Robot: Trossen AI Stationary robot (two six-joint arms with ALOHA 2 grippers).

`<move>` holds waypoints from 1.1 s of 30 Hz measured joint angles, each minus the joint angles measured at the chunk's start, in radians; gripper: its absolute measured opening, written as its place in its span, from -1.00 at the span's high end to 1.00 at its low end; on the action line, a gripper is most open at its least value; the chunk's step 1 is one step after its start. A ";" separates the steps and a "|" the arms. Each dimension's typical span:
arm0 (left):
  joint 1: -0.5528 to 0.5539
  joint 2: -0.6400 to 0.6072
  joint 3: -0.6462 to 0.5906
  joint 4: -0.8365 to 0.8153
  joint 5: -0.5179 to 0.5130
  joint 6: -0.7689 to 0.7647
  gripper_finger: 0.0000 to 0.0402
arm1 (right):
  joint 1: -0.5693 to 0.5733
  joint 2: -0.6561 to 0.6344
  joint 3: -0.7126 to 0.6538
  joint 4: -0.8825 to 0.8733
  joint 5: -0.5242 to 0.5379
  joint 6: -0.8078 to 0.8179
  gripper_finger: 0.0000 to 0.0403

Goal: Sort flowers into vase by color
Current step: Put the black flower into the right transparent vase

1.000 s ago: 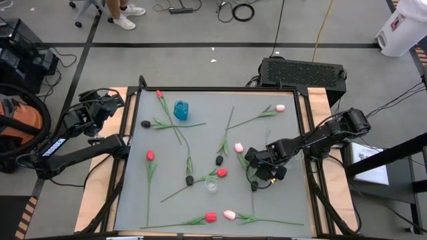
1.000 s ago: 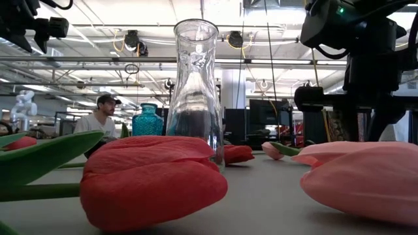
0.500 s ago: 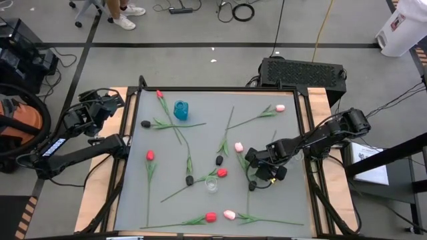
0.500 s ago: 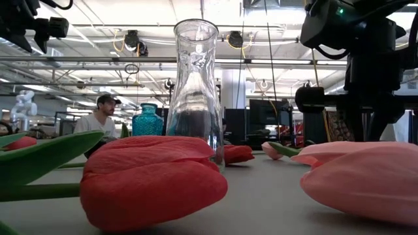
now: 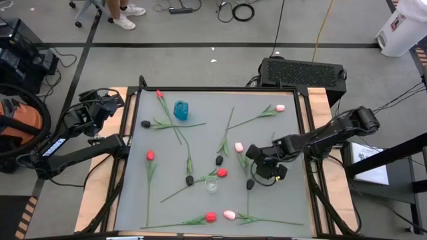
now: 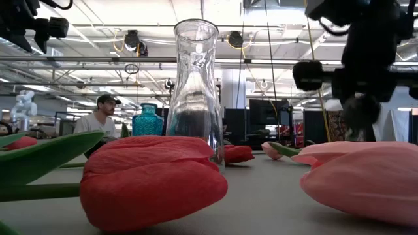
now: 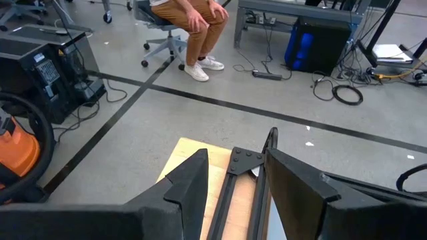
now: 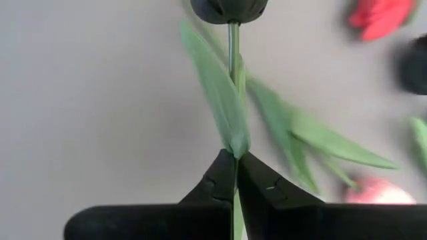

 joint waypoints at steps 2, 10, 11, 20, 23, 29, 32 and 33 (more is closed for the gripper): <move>0.000 0.000 0.000 0.000 0.000 0.000 0.22 | 0.000 -0.034 0.000 0.000 0.019 0.014 1.00; 0.000 0.000 0.000 0.000 0.000 0.000 0.22 | -0.005 -0.168 0.035 -0.001 0.133 0.072 1.00; 0.000 0.000 0.000 0.000 0.000 0.000 0.22 | -0.007 -0.181 0.047 0.003 0.135 0.087 1.00; 0.000 0.000 0.000 0.000 0.000 0.000 0.22 | -0.036 -0.306 0.152 0.080 0.151 0.226 0.99; 0.000 0.000 0.000 0.000 0.000 0.000 0.22 | -0.048 -0.354 0.174 0.142 0.153 0.322 0.99; 0.000 0.000 0.000 0.000 0.000 0.000 0.22 | -0.073 -0.457 0.181 0.225 0.155 0.550 0.98; 0.000 0.000 0.000 0.000 0.000 0.000 0.22 | -0.078 -0.512 0.181 0.213 0.194 0.643 0.98; 0.000 0.000 0.000 0.000 0.000 0.000 0.22 | -0.079 -0.530 0.181 0.204 0.217 0.673 0.98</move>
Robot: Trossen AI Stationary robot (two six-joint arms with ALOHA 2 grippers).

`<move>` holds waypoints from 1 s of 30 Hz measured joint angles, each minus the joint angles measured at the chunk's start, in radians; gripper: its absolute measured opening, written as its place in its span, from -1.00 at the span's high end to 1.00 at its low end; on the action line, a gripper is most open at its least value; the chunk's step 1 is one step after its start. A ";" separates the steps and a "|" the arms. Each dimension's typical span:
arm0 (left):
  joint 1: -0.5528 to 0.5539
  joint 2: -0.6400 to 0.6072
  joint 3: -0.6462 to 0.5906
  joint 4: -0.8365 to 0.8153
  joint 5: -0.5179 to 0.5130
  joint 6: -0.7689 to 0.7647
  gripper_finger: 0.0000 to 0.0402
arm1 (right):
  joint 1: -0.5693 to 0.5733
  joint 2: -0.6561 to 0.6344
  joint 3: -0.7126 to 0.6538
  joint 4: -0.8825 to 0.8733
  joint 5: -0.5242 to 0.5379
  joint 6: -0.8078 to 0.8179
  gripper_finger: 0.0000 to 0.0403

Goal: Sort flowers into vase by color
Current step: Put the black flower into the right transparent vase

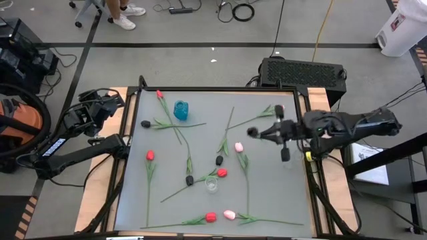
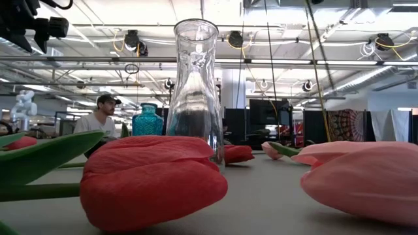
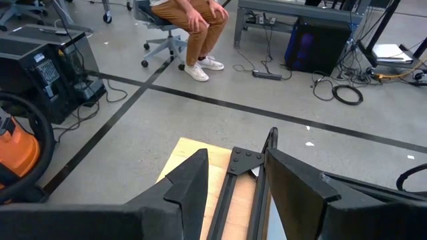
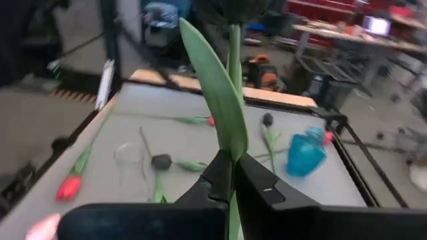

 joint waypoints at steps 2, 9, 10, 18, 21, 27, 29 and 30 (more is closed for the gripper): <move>0.000 0.000 0.000 0.000 0.000 0.000 0.22 | 0.000 -0.038 0.000 -0.012 0.040 0.037 0.98; 0.000 0.000 0.000 0.000 0.000 0.000 0.22 | 0.000 -0.166 0.000 -0.057 0.138 0.086 0.99; 0.000 0.000 0.000 0.000 0.000 0.000 0.22 | 0.000 -0.184 0.000 -0.061 0.147 0.102 0.99; 0.000 0.000 0.000 0.000 0.000 0.000 0.22 | 0.000 -0.336 0.000 -0.156 0.172 0.222 0.99; 0.000 0.000 0.000 0.000 0.000 0.000 0.22 | 0.000 -0.396 0.000 -0.214 0.160 0.253 1.00; 0.000 0.000 0.000 0.000 0.000 0.000 0.22 | 0.000 -0.481 0.000 -0.243 0.081 0.275 1.00; 0.000 0.000 0.000 0.000 0.000 0.000 0.22 | 0.000 -0.499 0.000 -0.243 0.047 0.275 1.00; 0.000 0.000 0.000 0.000 0.000 0.000 0.22 | 0.000 -0.510 0.000 -0.244 0.031 0.275 1.00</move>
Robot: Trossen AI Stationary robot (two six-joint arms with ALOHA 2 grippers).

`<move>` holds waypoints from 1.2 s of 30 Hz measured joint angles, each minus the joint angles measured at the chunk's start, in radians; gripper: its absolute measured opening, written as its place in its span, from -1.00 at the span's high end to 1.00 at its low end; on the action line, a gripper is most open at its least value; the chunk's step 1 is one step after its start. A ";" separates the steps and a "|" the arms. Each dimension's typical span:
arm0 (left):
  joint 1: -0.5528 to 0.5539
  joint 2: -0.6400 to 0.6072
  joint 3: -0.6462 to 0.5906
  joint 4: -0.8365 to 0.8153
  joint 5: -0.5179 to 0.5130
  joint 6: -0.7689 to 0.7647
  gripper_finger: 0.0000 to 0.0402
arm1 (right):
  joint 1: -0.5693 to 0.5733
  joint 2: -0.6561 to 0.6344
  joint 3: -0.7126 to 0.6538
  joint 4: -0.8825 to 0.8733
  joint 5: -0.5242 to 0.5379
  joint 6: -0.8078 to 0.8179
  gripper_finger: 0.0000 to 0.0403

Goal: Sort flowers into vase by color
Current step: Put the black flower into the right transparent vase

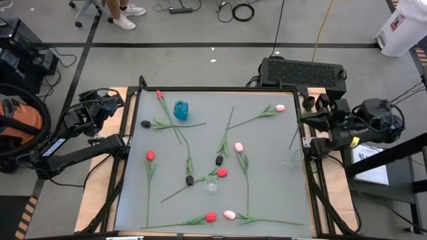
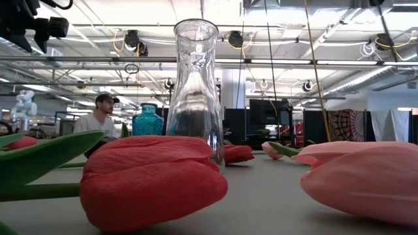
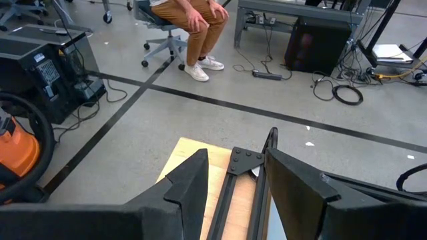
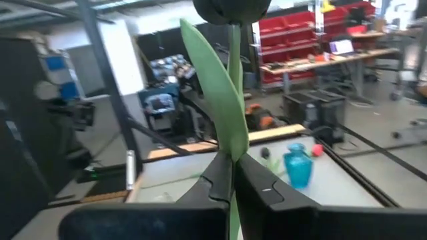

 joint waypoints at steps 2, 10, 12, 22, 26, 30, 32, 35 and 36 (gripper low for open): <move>0.000 0.000 0.000 0.000 0.000 0.000 0.22 | 0.000 -0.023 0.000 -0.003 -0.027 0.000 1.00; 0.000 0.000 0.000 0.000 0.000 0.000 0.22 | 0.000 -0.113 0.000 -0.075 -0.106 0.000 1.00; 0.000 0.000 0.000 0.000 0.000 0.000 0.22 | 0.000 -0.133 0.000 -0.099 -0.113 0.000 1.00; 0.000 0.000 0.000 0.000 0.000 0.000 0.22 | 0.000 -0.207 0.000 -0.213 -0.157 -0.007 1.00; 0.000 0.000 0.000 0.000 0.000 0.000 0.22 | 0.000 -0.218 0.000 -0.229 -0.154 -0.007 1.00; 0.000 0.000 0.000 0.000 0.000 0.000 0.22 | 0.000 -0.217 0.000 -0.226 -0.154 -0.008 1.00; 0.000 0.000 0.000 0.000 0.000 0.000 0.22 | 0.000 -0.217 -0.003 -0.222 -0.154 -0.008 1.00; 0.000 0.000 0.000 0.000 0.000 0.000 0.22 | 0.000 -0.217 -0.018 -0.206 -0.153 -0.008 1.00; 0.000 0.000 0.000 0.000 0.000 0.000 0.22 | 0.000 -0.217 -0.024 -0.199 -0.154 -0.008 1.00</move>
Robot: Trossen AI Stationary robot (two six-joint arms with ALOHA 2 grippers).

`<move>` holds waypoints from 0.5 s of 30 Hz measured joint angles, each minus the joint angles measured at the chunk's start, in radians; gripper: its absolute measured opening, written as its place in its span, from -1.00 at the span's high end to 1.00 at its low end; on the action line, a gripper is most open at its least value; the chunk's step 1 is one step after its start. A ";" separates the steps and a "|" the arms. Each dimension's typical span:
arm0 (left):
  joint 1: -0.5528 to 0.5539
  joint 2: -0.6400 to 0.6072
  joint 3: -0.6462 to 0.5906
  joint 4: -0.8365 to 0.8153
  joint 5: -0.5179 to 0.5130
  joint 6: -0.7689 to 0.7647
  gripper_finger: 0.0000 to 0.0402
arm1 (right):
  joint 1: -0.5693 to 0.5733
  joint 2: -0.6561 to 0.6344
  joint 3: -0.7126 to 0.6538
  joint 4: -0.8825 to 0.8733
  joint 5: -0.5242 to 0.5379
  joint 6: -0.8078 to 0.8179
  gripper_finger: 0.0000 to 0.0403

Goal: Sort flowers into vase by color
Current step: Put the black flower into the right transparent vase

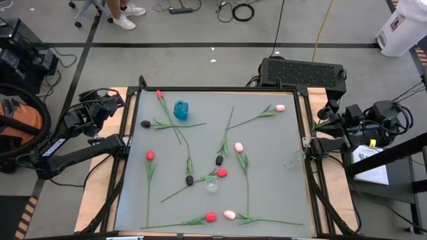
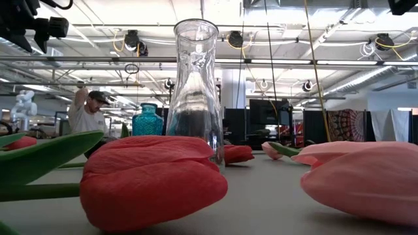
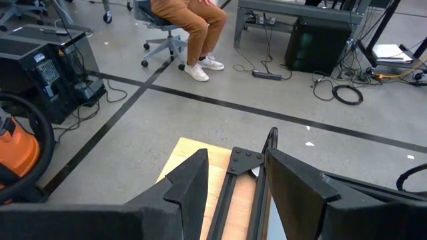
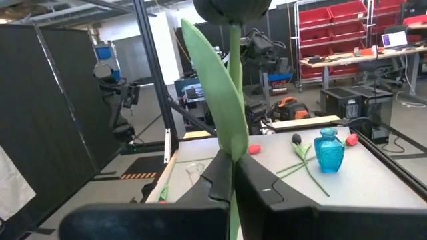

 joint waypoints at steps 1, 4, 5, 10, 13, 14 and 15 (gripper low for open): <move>0.000 0.000 0.000 0.000 0.000 0.000 0.22 | 0.000 0.000 -0.006 0.008 0.000 0.000 1.00; 0.000 0.000 0.000 0.000 0.000 0.000 0.22 | 0.000 0.000 -0.023 0.028 0.000 0.000 1.00; 0.000 0.000 0.000 0.000 0.000 0.000 0.22 | 0.000 0.000 -0.027 0.037 0.000 0.000 1.00; 0.000 0.000 0.000 0.000 0.000 0.000 0.22 | 0.000 0.000 -0.034 0.058 0.000 0.000 1.00; 0.000 0.000 0.000 0.000 0.000 0.000 0.22 | 0.000 0.000 -0.034 0.056 0.000 0.000 1.00; 0.000 0.000 0.000 0.000 0.000 0.000 0.22 | 0.000 0.000 -0.034 0.052 0.000 0.000 1.00; 0.000 0.000 0.000 0.000 0.000 0.000 0.22 | 0.000 0.000 -0.034 0.045 0.000 0.000 1.00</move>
